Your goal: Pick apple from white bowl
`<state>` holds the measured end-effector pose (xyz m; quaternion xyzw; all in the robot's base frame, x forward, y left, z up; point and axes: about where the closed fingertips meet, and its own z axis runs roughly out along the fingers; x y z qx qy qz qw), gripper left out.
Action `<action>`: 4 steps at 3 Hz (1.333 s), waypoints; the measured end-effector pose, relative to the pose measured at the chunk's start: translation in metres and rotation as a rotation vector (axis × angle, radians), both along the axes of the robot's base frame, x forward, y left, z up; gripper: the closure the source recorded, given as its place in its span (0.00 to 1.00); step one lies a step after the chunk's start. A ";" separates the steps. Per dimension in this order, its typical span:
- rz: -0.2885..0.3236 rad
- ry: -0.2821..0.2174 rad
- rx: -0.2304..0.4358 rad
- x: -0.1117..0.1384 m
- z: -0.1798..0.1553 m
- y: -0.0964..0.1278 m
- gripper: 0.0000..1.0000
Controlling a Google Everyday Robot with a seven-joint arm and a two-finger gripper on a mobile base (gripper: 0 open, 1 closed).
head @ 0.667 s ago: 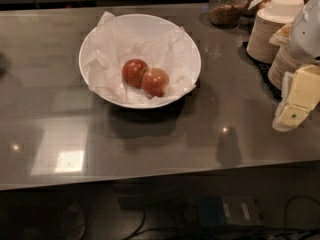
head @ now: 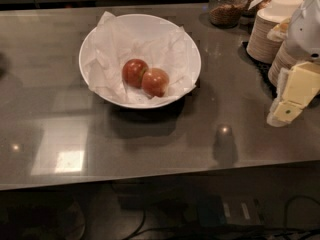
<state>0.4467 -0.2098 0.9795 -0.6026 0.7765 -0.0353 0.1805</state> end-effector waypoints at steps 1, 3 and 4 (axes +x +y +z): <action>0.027 -0.052 0.045 0.017 0.004 0.017 0.00; 0.072 -0.095 0.105 0.036 0.004 0.039 0.00; 0.080 -0.107 0.141 0.044 0.001 0.047 0.00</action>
Offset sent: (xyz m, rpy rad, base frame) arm 0.0617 0.0671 0.0006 0.1910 -0.1361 0.1404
